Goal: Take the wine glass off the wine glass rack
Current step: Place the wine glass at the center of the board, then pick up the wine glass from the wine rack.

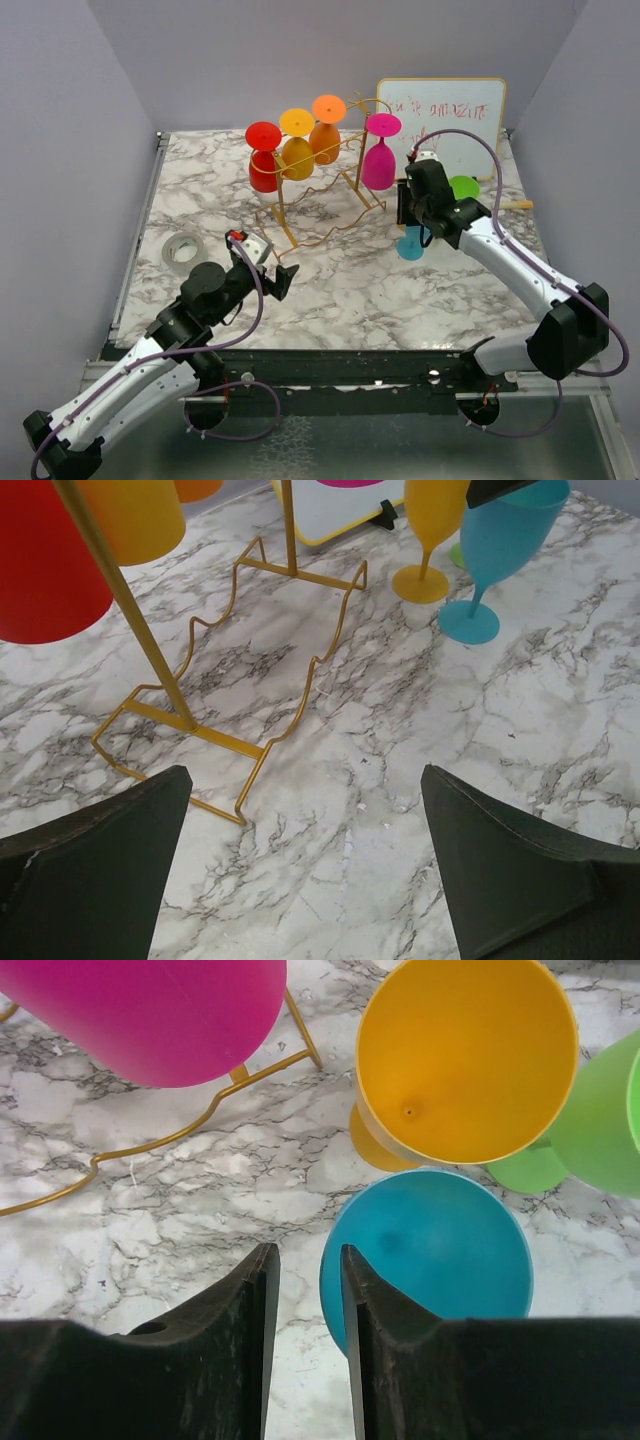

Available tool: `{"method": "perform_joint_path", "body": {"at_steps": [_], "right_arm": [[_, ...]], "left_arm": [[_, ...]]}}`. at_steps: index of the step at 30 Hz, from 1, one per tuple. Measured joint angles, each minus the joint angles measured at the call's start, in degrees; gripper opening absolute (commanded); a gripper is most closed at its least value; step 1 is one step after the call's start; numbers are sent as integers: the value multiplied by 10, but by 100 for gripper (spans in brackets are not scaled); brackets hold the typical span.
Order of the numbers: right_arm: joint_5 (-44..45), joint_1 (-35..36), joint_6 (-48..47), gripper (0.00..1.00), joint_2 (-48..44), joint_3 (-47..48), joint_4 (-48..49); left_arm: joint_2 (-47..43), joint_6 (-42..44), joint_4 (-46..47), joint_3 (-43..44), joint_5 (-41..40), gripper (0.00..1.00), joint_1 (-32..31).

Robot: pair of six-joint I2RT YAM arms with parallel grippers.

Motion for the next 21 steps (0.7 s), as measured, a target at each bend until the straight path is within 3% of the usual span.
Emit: {"method": "perform_joint_path", "body": {"at_steps": [15, 21], "right_arm": [[-22, 0, 5, 39, -84, 15, 42], [-33, -24, 34, 52, -74, 71, 67]], "left_arm": [[-5, 0, 0, 0, 3, 99, 8], [-11, 0, 1, -2, 2, 99, 9]]}}
